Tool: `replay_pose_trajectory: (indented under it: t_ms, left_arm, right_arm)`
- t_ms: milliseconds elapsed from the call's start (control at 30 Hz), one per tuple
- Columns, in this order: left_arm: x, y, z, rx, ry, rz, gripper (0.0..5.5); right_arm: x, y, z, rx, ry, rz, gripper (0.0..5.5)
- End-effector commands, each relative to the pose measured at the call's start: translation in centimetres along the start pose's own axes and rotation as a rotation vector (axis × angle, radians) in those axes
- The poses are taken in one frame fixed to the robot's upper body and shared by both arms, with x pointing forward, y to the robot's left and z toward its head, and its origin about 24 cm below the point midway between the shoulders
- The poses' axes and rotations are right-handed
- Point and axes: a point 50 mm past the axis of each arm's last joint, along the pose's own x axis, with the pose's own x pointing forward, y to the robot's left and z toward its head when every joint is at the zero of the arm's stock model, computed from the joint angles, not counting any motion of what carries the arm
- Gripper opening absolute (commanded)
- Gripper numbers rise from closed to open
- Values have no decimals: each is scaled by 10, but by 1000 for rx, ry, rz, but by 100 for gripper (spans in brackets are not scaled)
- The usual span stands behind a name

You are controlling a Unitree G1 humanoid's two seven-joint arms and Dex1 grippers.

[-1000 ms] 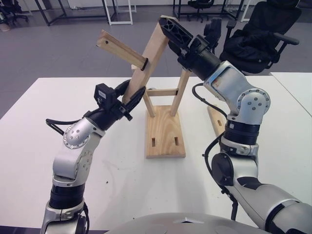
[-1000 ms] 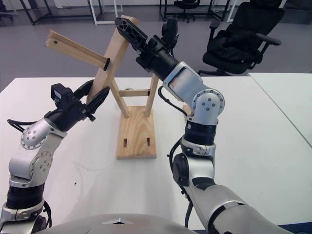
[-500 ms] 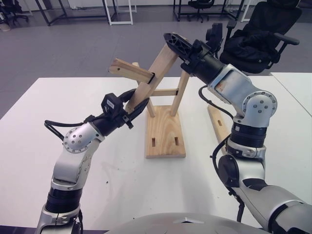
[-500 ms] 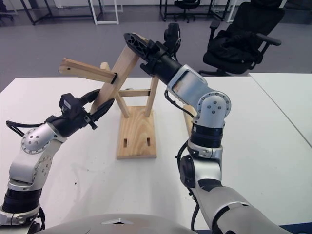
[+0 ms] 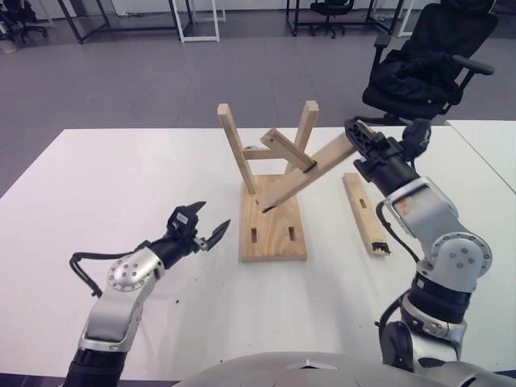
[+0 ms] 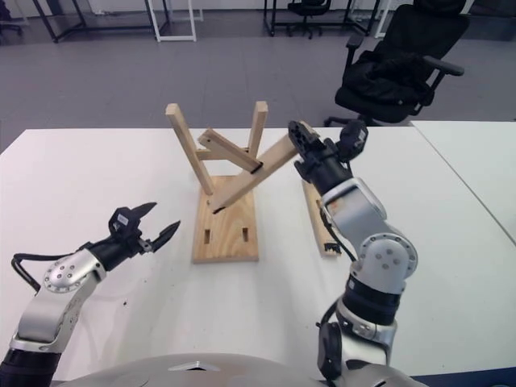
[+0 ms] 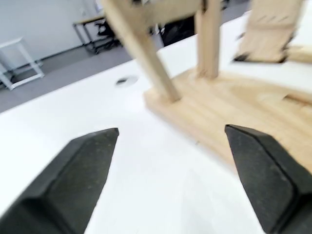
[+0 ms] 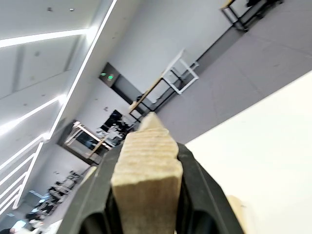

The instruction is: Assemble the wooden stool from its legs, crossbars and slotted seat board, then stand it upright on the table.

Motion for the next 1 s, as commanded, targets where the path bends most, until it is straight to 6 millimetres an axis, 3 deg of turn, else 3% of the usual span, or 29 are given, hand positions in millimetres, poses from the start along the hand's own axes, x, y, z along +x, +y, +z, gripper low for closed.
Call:
replay_pose_trajectory:
  t_ms: [33,267,400,600,867,1000]
  left_arm:
    - [-2,-5,-31,28,125,44,464]
    - [22,-22,-49,-13,182,14,465]
    - [32,-36,-50,-54,188,-30,465]
    - [40,-55,-43,-95,181,-120,465]
    - [45,-49,-38,-64,183,-108,465]
    - [39,-35,-36,-109,145,-14,465]
  right_arm:
    - [-11,-10,3,-36,11,-56,104]
    - [-27,-35,-5,-63,99,-198,104]
    - [-25,-34,4,-97,110,-190,104]
    - [-23,-34,0,-202,54,-236,104]
    - [-15,-18,4,-236,-68,-146,104]
    - [-14,-9,1,-276,-70,-66,104]
